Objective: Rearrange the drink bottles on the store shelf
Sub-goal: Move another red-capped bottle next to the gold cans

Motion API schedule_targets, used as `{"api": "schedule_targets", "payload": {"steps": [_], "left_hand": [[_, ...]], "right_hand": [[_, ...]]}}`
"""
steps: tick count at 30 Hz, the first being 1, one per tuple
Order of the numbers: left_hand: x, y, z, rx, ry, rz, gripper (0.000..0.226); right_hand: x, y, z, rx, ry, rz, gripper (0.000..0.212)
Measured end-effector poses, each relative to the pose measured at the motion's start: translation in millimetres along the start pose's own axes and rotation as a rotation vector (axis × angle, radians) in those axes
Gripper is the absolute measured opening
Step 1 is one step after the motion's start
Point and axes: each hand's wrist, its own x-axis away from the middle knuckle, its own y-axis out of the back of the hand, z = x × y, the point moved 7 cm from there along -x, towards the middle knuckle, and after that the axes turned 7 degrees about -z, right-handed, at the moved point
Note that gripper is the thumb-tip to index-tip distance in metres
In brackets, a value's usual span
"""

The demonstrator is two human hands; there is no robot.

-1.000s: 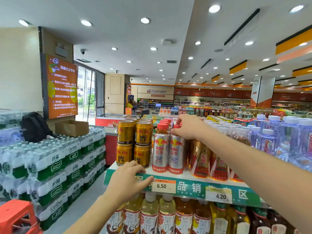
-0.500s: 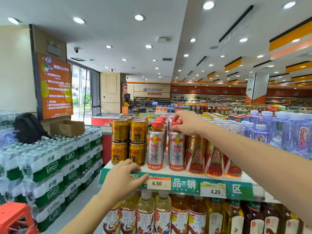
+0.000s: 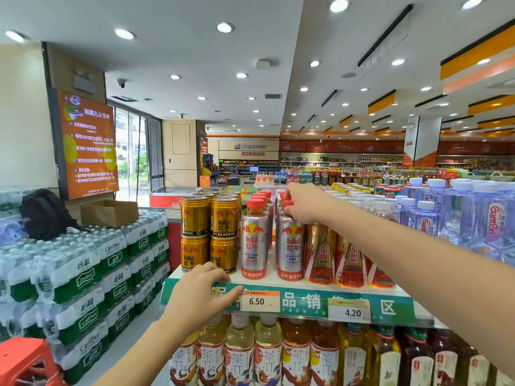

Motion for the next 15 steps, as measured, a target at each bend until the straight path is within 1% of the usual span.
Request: {"api": "schedule_targets", "payload": {"steps": [9, 15], "left_hand": [[1.4, -0.7, -2.1, -0.008, 0.012, 0.011, 0.042], [-0.8, 0.3, -2.7, -0.019, 0.004, 0.031, 0.043]], "right_hand": [[1.9, 1.5, 1.0, 0.017, -0.004, -0.045, 0.025], [9.2, 1.7, 0.8, -0.056, 0.019, -0.126, 0.034]]}}
